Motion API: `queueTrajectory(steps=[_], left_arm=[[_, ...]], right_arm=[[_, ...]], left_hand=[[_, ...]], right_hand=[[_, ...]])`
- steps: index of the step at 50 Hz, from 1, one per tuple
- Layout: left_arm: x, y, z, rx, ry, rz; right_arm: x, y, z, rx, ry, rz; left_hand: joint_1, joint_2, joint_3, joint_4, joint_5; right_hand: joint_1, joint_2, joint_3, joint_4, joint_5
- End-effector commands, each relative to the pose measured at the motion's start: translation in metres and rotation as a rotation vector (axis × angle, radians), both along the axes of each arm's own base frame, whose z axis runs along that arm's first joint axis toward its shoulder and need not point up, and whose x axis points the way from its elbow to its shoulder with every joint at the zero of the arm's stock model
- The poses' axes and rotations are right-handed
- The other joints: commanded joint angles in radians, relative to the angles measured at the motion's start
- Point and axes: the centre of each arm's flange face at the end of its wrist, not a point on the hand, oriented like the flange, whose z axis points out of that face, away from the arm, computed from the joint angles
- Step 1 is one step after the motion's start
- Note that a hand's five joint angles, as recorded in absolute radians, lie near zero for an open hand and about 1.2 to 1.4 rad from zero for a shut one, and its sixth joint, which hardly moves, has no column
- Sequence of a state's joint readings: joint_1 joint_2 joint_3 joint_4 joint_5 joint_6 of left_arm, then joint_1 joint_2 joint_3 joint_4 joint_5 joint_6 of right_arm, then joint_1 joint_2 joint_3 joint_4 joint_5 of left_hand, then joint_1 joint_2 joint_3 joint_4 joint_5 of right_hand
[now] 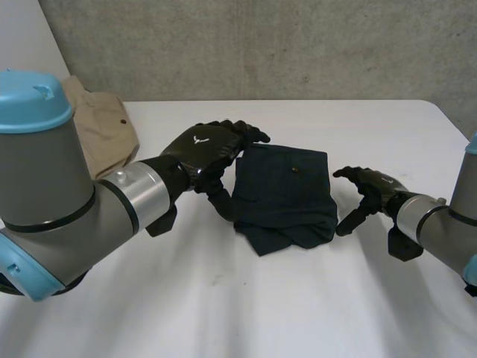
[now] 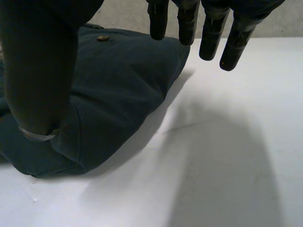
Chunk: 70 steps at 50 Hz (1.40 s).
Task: Fold the laundry.
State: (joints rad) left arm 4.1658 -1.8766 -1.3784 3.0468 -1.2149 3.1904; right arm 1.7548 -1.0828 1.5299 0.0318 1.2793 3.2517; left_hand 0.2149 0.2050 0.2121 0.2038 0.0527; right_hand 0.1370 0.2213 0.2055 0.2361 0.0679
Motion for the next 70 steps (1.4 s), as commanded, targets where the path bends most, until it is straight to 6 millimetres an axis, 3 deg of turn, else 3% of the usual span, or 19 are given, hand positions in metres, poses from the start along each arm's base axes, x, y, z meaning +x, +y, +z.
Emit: queueTrajectory(steps=[1,8,20,25,29,30,40,44,45,48,49,52,57,60,64,69,70], left_arm=[[-0.002,0.002,-0.005,-0.003,-0.002,-0.003],[-0.001,0.003,-0.003,-0.008,0.001,-0.002],[0.000,0.004,-0.004,-0.005,-0.001,0.000],[0.000,0.004,-0.004,-0.009,0.001,0.000],[-0.001,0.004,-0.004,-0.014,0.006,-0.001],[-0.001,0.003,-0.004,-0.016,0.006,0.001],[0.000,0.003,-0.006,-0.010,0.004,0.002],[0.000,0.003,-0.007,-0.010,0.004,0.002],[0.000,0.002,-0.007,-0.010,0.005,0.004],[0.000,0.002,-0.007,-0.009,0.010,0.006],[0.000,0.002,-0.007,-0.008,0.010,0.006],[0.000,0.001,-0.008,0.000,0.015,0.009],[0.000,0.000,-0.010,0.011,0.018,0.013],[0.000,0.000,-0.011,0.014,0.018,0.013],[-0.001,0.000,-0.013,0.018,0.016,0.013],[-0.001,-0.001,-0.017,0.030,0.011,0.015],[-0.001,-0.001,-0.017,0.034,0.012,0.016]], right_arm=[[0.014,-0.009,-0.022,0.057,-0.080,-0.018],[0.034,-0.009,-0.036,0.067,-0.080,0.028],[0.061,-0.012,-0.039,0.050,-0.113,0.075],[0.069,-0.016,-0.036,0.026,-0.121,0.091],[0.074,-0.026,-0.031,-0.013,-0.125,0.098],[0.076,-0.032,-0.030,-0.031,-0.128,0.103],[0.089,-0.080,-0.012,-0.211,-0.037,0.160],[0.070,-0.121,-0.008,-0.269,0.009,0.106],[0.051,-0.141,-0.007,-0.287,0.016,0.060],[0.016,-0.172,-0.002,-0.333,0.022,-0.027],[-0.004,-0.188,0.001,-0.376,0.028,-0.082],[-0.028,-0.204,0.004,-0.428,0.038,-0.150],[-0.089,-0.231,0.003,-0.510,0.066,-0.256],[-0.114,-0.238,0.003,-0.525,0.086,-0.275],[-0.131,-0.241,-0.003,-0.525,0.113,-0.275],[-0.115,-0.233,-0.014,-0.469,0.111,-0.163],[-0.109,-0.231,-0.013,-0.468,0.107,-0.131]], left_hand=[[-0.016,-0.006,-0.013,-0.005,-0.028],[-0.016,-0.006,-0.013,-0.005,-0.028],[-0.019,-0.009,-0.016,-0.008,-0.031],[-0.019,-0.009,-0.016,-0.008,-0.031],[-0.019,-0.009,-0.016,-0.008,-0.031],[-0.019,-0.009,-0.016,-0.008,-0.031],[-0.019,-0.009,-0.016,-0.008,-0.031],[-0.019,-0.009,-0.016,-0.008,-0.031],[-0.019,-0.009,-0.016,-0.008,-0.031],[-0.019,-0.009,-0.016,-0.008,-0.031],[-0.019,-0.009,-0.016,-0.008,-0.031],[-0.019,-0.009,-0.016,-0.008,-0.031],[-0.019,-0.009,-0.016,-0.008,-0.031],[-0.019,-0.009,-0.016,-0.008,-0.031],[-0.016,-0.006,-0.013,-0.005,-0.028],[-0.016,-0.006,-0.013,-0.005,-0.028],[-0.016,-0.006,-0.013,-0.005,-0.028]], right_hand=[[0.038,-0.047,-0.031,-0.062,-0.068],[0.038,-0.047,-0.031,-0.062,-0.068],[0.100,0.016,0.032,0.001,-0.005],[0.487,0.403,0.419,0.388,0.382],[1.007,0.922,0.938,0.908,0.901],[1.249,1.165,1.181,1.150,1.144],[1.259,1.175,1.191,1.160,1.154],[1.259,1.175,1.191,1.160,1.154],[1.259,1.175,1.191,1.160,1.154],[1.259,1.175,1.191,1.160,1.154],[1.259,1.175,1.191,1.160,1.154],[1.259,1.175,1.191,1.160,1.154],[1.259,1.175,1.191,1.160,1.154],[1.259,1.175,1.191,1.160,1.154],[1.259,1.175,1.191,1.160,1.154],[1.259,1.175,1.191,1.160,1.154],[1.129,1.045,1.061,1.030,1.024]])
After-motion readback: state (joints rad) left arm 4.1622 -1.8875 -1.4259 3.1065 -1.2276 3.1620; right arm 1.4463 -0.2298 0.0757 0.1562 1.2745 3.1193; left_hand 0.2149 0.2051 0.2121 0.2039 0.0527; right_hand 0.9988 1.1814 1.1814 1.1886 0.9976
